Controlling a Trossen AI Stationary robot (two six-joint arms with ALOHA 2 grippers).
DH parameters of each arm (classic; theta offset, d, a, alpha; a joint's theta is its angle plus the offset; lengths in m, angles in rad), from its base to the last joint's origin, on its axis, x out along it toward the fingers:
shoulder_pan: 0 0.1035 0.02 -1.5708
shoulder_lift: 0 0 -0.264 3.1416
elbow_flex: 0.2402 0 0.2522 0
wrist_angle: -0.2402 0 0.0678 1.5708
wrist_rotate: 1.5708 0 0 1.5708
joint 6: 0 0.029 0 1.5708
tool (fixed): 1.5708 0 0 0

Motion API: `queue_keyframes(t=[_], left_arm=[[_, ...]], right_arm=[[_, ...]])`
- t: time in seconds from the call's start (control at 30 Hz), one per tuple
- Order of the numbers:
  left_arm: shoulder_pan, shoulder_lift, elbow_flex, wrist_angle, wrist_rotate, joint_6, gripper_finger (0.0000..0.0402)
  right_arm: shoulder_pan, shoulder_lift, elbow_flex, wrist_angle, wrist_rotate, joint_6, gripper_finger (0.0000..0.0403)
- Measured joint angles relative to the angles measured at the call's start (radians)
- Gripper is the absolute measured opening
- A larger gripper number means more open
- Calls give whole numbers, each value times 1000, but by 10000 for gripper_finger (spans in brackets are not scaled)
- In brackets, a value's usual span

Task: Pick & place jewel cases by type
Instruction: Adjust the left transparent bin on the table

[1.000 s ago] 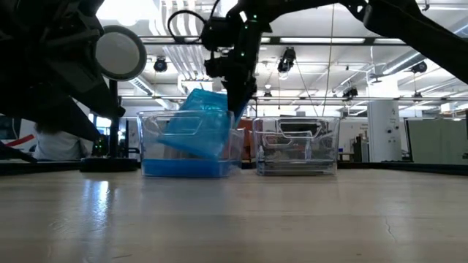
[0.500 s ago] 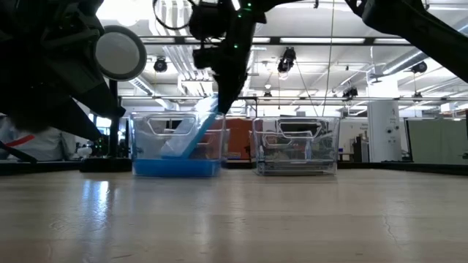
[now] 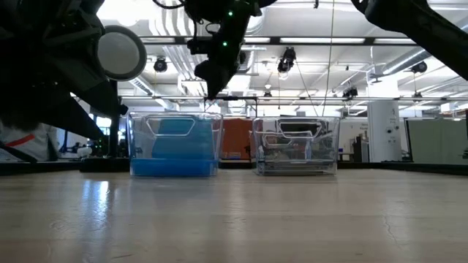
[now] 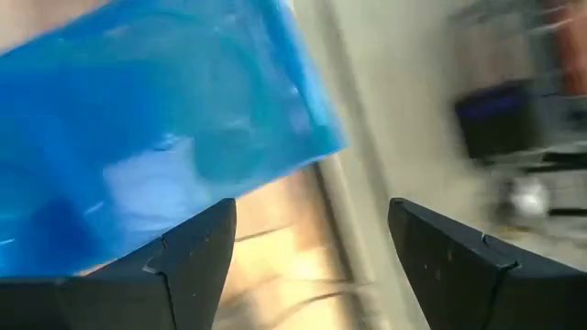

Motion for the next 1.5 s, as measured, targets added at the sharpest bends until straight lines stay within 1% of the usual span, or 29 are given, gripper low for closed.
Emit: queue_keyframes(t=[0.03, 0.07, 0.1, 0.13, 0.17, 0.2, 0.27, 0.3, 0.43, 0.53, 0.6, 0.67, 0.73, 0.8, 0.9, 1.0, 1.1, 1.17, 1.2, 1.23, 1.27, 1.3, 1.37, 1.5], left_arm=[[0, 0, 0, -1, 0, 0, 213], [0, 0, 0, -1, -3, 0, 213], [0, 0, 0, -1, -7, 1, 213], [0, 0, 0, -1, -12, 2, 213], [0, 0, 0, -1, -15, 2, 213], [0, 0, -1, 0, -18, 3, 213], [3, 0, -6, 0, -22, 3, 213], [4, 0, -11, 2, -22, 3, 213], [11, 0, -25, 6, -16, -18, 213], [21, 0, -31, 13, 15, -20, 213], [31, -2, -32, 17, 18, -19, 213], [44, -6, -32, 25, 7, -1, 213], [62, -23, -32, 40, -21, 65, 213], [97, -50, -32, 63, -36, 163, 213], [169, -105, -32, 120, -12, 367, 213], [249, -174, -32, 230, 63, 623, 213], [339, -236, -32, 363, 182, 870, 213], [411, -269, -32, 403, 289, 967, 213], [443, -283, -32, 391, 332, 984, 213], [470, -298, -37, 358, 353, 989, 213], [491, -313, -45, 306, 348, 988, 213], [505, -329, -52, 242, 332, 979, 213], [516, -369, -69, 110, 288, 928, 213], [520, -466, -103, -82, 228, 833, 213]], right_arm=[[-5, 0, 0, -15, -58, 20, 280], [-7, 0, 0, -32, -67, 63, 279], [-5, 0, -2, -56, -51, 115, 278], [-5, 0, -5, -78, -42, 150, 276], [-7, 0, -6, -90, -55, 162, 274], [-13, 0, -6, -102, -100, 156, 272], [-24, -2, -6, -140, -251, 128, 267], [-27, -2, -6, -147, -289, 138, 263], [-26, -9, -6, -146, -291, 235, 249], [-22, -32, -6, -154, -342, 255, 239], [-6, -60, -6, -160, -415, 265, 233], [18, -97, -9, -144, -528, 243, 228], [40, -147, -25, -84, -646, 184, 225], [50, -214, -62, -7, -711, 168, 224], [56, -350, -170, 77, -682, 173, 226], [66, -528, -359, 119, -600, 216, 230], [99, -732, -604, 156, -498, 269, 233], [134, -864, -758, 160, -407, 336, 234], [152, -925, -828, 160, -356, 400, 235], [170, -982, -892, 159, -312, 479, 236], [185, -1032, -950, 160, -286, 557, 237], [194, -1076, -1003, 167, -280, 616, 238], [210, -1150, -1091, 206, -289, 679, 241], [234, -1234, -1206, 279, -285, 796, 245]])
